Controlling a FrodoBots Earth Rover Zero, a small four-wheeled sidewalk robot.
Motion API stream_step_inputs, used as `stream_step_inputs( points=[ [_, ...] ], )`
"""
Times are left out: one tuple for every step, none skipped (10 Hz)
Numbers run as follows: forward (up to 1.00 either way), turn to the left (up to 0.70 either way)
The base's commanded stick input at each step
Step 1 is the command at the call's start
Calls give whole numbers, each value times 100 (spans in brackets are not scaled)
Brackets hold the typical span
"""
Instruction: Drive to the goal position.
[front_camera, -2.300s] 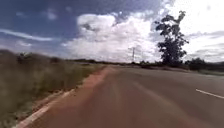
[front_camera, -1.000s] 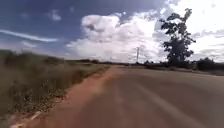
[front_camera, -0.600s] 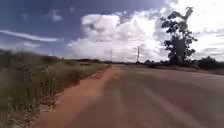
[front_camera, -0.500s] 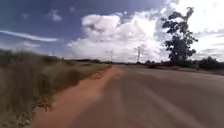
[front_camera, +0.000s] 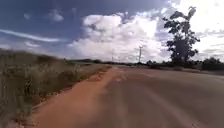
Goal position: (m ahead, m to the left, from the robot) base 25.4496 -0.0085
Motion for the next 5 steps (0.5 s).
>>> stream_step_inputs(
  points=[
    [100,0],
    [100,0],
    [100,0],
    [100,-4],
    [100,-17]
  ],
)
